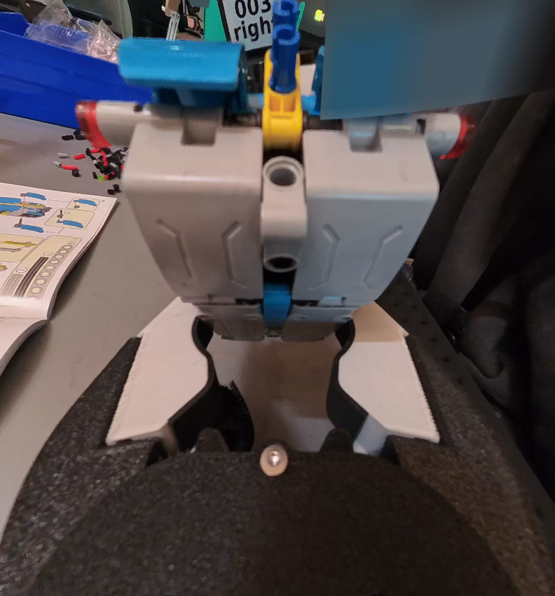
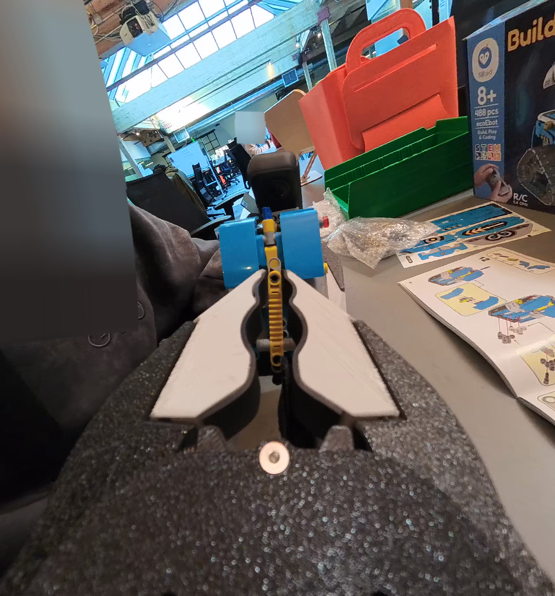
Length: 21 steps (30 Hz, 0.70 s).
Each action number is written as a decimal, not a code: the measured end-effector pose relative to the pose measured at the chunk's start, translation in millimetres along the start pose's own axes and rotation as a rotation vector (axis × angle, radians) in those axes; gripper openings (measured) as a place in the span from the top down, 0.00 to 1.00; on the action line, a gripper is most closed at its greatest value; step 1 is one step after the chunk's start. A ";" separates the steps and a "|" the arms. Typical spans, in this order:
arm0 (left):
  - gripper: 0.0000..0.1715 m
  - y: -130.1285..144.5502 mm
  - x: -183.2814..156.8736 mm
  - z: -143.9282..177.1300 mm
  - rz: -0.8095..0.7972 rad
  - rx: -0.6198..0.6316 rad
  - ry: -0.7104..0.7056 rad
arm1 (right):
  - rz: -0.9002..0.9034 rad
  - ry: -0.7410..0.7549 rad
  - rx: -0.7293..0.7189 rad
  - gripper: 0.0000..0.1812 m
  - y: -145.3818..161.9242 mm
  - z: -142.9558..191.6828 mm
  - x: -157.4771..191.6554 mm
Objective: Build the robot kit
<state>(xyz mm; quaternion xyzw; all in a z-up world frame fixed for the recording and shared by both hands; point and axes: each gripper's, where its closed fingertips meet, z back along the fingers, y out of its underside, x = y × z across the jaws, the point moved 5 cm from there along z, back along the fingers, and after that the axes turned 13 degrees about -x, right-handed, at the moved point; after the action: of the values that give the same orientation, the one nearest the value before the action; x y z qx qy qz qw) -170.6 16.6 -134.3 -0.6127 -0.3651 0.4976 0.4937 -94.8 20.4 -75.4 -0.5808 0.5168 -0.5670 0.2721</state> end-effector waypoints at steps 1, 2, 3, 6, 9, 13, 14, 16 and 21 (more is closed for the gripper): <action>0.55 0.5 0.3 -0.2 -0.005 0.004 -0.005 | -0.008 0.001 -0.001 0.97 0.1 -0.2 0.0; 0.55 1.3 0.3 -0.6 -0.011 0.013 -0.009 | -0.018 0.001 0.000 0.97 0.6 -0.3 -0.2; 0.55 2.2 0.5 -1.0 -0.016 0.020 -0.014 | -0.025 0.001 0.005 0.97 1.2 -0.3 -0.3; 0.55 4.4 0.8 -2.2 -0.018 0.041 -0.024 | -0.029 0.006 0.010 0.96 2.6 -0.1 -0.5; 0.55 8.8 0.8 -4.4 -0.005 0.078 -0.028 | -0.026 0.010 0.022 0.96 4.7 -0.3 -0.9; 0.55 14.6 -2.1 -7.9 0.029 0.121 -0.012 | 0.035 0.017 0.045 0.96 7.1 -1.7 1.3; 0.55 15.1 -2.8 -8.4 0.028 0.126 -0.010 | 0.033 0.014 0.046 0.96 7.4 -2.1 1.7; 0.55 16.2 -3.3 -8.8 0.037 0.133 -0.008 | 0.007 0.011 0.044 0.97 8.1 -2.0 0.7; 0.54 19.7 -1.8 -9.5 0.070 0.157 -0.025 | 0.064 0.060 0.069 0.96 10.4 -2.9 -1.7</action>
<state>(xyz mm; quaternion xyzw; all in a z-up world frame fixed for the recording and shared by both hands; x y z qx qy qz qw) -162.7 7.7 -152.8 -0.5783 -0.3096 0.5491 0.5179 -100.2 19.5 -84.8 -0.5370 0.5231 -0.5929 0.2941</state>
